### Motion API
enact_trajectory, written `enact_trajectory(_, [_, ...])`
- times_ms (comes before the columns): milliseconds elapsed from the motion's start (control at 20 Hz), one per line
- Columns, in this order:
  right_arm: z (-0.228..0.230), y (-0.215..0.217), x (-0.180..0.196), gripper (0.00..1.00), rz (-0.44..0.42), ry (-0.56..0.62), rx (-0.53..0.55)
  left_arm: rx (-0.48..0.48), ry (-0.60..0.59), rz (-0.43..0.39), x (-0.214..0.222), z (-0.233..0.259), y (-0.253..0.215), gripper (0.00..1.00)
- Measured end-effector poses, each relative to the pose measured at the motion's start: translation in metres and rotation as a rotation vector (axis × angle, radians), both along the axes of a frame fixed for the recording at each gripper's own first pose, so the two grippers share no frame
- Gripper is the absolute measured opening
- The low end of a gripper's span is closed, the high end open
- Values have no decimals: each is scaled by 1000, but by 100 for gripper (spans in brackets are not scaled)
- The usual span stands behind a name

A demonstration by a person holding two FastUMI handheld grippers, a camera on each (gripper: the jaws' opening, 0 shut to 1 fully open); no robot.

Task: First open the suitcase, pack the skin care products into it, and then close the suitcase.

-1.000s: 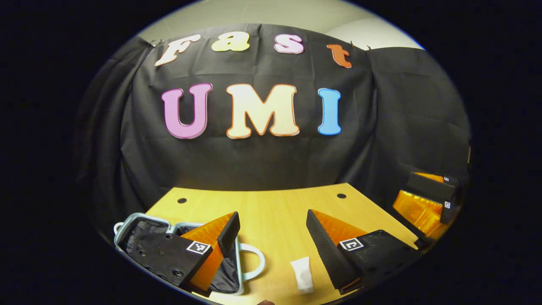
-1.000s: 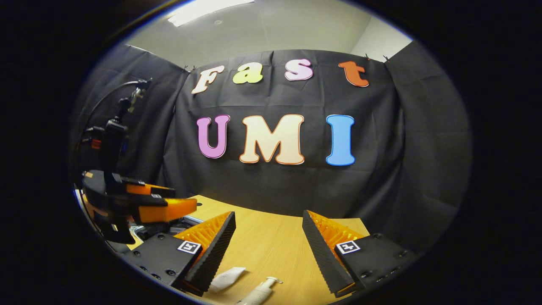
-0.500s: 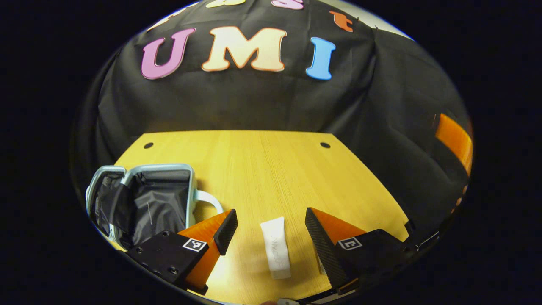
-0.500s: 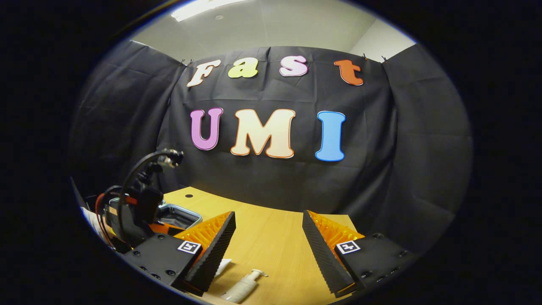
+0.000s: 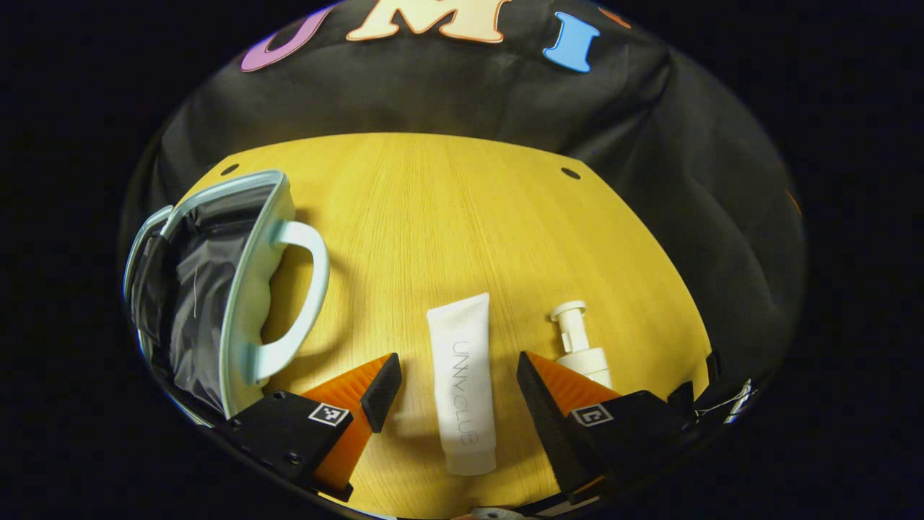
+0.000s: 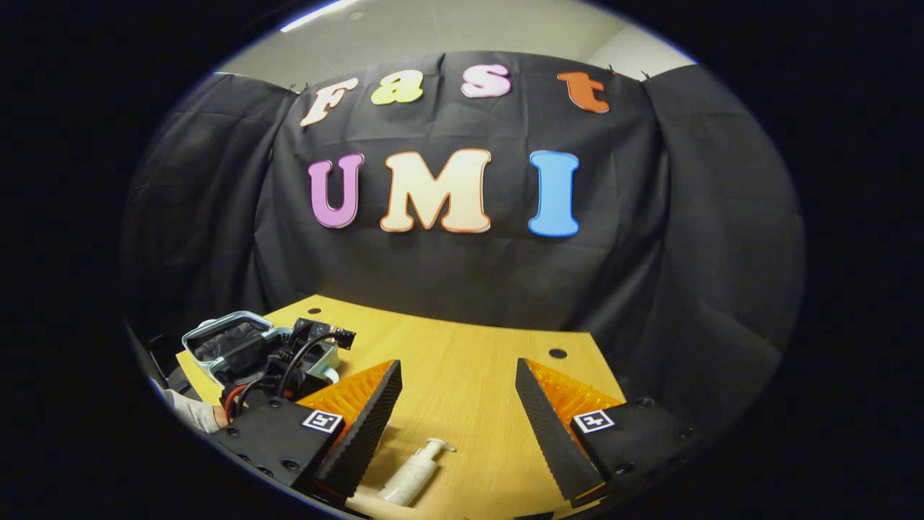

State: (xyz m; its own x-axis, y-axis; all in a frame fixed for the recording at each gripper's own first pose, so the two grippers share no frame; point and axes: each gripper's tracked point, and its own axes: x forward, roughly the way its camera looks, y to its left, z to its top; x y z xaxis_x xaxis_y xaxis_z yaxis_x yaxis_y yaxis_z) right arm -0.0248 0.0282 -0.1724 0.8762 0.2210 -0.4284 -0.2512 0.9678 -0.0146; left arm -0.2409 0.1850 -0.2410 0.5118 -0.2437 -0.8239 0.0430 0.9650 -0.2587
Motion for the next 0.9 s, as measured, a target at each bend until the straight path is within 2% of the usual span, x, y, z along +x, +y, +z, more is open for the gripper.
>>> enact_trajectory(150, [-20,2,-2,100,-6,66,-3,18,28,18,-7,-14,9,94])
enact_trajectory(300, [-35,9,-3,100,5,98,-29,32,-4,-12,0,-16,7,82])
enact_trajectory(350, [-38,11,-3,100,11,107,-34,44,-21,-25,5,-19,6,81])
enact_trajectory(500, [-49,17,-6,100,20,136,-39,74,-17,-54,7,-22,5,51])
enact_trajectory(550, [-53,18,-5,100,19,148,-39,73,-16,-70,8,-20,4,51])
enact_trajectory(650, [-64,20,-7,100,18,184,-31,27,5,-83,6,-20,0,39])
enact_trajectory(700, [-71,20,-8,100,16,205,-28,-21,22,-50,7,-22,-5,33])
enact_trajectory(800, [-87,23,-12,100,20,257,-25,-78,32,-13,6,-21,-6,8])
enact_trajectory(900, [-108,24,-17,100,19,321,-28,-92,35,-20,5,-19,-6,4])
